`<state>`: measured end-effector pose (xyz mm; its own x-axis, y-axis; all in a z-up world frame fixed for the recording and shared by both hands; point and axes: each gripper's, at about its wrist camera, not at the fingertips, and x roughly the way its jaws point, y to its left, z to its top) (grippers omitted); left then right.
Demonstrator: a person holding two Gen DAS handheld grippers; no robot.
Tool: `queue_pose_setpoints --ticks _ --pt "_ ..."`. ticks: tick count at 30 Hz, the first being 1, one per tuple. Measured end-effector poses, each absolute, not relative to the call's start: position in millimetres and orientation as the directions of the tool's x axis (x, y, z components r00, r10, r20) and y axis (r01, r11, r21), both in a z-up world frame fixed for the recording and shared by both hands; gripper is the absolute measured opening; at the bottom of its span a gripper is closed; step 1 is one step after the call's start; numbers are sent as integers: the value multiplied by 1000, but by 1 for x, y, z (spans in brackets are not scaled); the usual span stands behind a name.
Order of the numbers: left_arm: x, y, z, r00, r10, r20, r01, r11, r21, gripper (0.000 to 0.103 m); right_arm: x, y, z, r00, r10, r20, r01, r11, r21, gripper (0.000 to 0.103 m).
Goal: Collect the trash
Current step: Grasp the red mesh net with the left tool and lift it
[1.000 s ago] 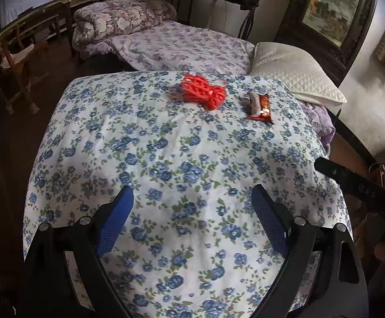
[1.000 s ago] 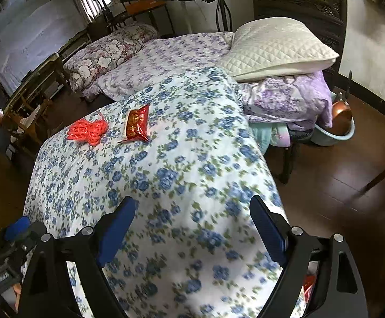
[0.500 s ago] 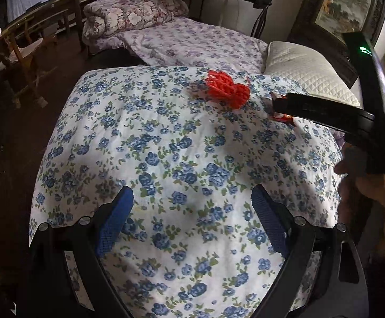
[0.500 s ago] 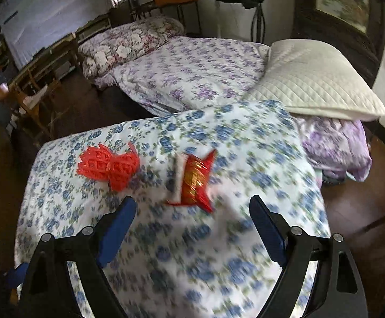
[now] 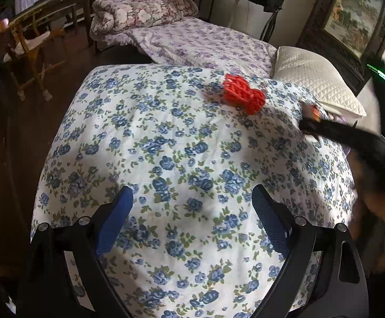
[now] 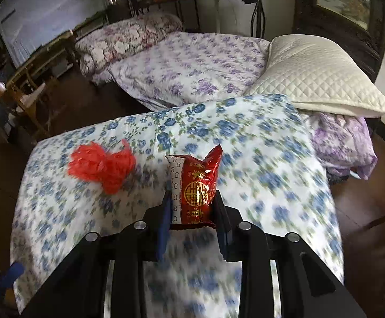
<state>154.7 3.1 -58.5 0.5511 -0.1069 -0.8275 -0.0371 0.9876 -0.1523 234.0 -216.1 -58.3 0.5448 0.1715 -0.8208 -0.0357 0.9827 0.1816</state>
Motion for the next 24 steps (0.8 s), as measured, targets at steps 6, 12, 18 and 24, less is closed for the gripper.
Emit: queue_pose_setpoints --ticks 6,12,18,24 --pt "172 -10 -46 598 -89 -796 -56 987 -152 88 171 -246 -60 491 245 -836 -52 966 252 30" --pt "236 -31 -45 591 -98 -801 -38 988 -149 88 143 -256 -62 481 303 -822 -56 947 316 30" --pt "277 -38 -53 574 -172 -801 -68 964 -255 88 146 -247 -59 498 322 -805 -114 945 308 30" --pt "301 -58 -67 545 -115 -831 -49 985 -168 58 151 -245 -65 465 354 -811 -144 935 325 30"
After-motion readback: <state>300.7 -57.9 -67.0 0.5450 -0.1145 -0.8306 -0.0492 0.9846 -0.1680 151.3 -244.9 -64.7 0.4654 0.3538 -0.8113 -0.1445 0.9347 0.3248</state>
